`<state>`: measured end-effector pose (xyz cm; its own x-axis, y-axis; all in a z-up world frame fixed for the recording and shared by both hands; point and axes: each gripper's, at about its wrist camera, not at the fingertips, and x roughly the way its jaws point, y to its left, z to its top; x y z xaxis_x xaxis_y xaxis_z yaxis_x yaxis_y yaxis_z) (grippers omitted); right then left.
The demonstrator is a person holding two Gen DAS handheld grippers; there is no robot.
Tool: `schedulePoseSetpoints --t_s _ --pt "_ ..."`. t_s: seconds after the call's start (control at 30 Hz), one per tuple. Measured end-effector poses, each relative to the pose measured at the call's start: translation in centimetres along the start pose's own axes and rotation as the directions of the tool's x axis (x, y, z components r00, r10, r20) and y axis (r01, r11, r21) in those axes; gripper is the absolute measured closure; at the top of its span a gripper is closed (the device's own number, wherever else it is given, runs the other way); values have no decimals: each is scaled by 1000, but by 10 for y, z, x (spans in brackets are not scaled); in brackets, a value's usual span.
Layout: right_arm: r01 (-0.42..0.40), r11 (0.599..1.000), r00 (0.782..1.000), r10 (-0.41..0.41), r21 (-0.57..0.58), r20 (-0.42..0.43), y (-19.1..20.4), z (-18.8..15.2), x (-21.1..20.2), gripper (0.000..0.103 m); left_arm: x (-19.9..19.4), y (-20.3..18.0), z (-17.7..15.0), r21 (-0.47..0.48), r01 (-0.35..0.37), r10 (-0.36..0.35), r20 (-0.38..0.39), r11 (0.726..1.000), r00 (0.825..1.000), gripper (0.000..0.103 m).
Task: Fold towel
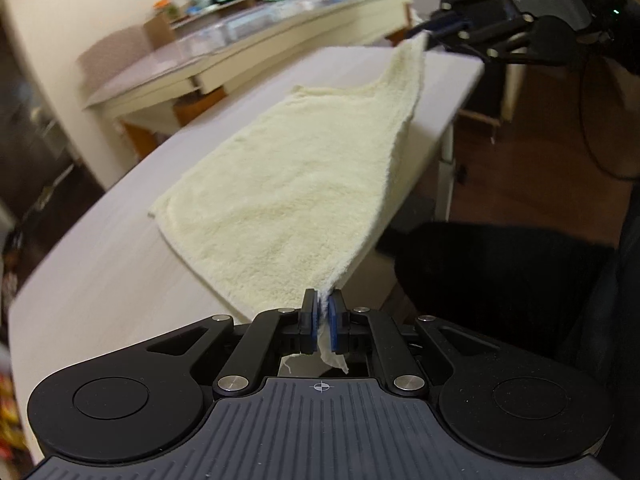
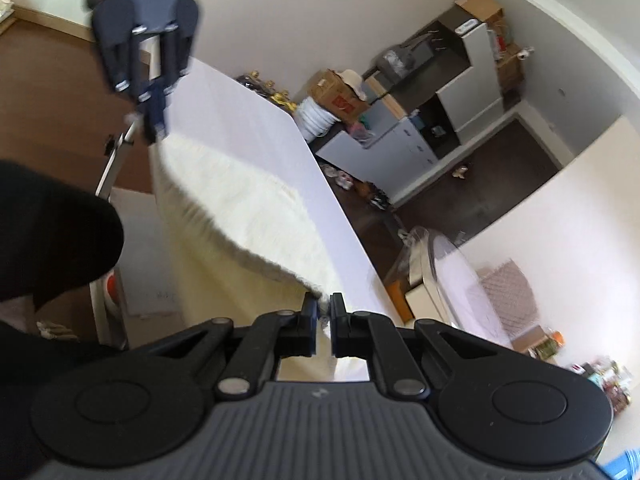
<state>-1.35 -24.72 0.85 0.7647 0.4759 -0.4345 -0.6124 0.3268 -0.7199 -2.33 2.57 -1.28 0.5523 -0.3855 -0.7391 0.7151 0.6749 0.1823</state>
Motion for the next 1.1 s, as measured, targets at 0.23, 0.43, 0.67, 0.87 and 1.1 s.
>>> schedulePoseSetpoints --t_s 0.23,0.43,0.67,0.87,1.1 --pt "-157 979 987 153 -133 -42 -44 38 79 96 0 2 -7 -36 1 0 18 999 1000 97" --pt "-261 951 965 256 -167 -53 -67 65 128 96 2 8 -12 -33 21 -20 28 999 999 97" --pt "-361 914 932 348 -187 -100 -72 93 173 96 7 10 -17 -41 48 -47 41 998 998 94" --pt "-418 894 907 401 -164 -125 -71 109 206 96 8 13 -22 -47 54 -51 53 997 997 94" --pt "-478 871 873 456 -116 -171 -67 116 244 96 6 21 -27 -131 76 -68 70 988 995 92"
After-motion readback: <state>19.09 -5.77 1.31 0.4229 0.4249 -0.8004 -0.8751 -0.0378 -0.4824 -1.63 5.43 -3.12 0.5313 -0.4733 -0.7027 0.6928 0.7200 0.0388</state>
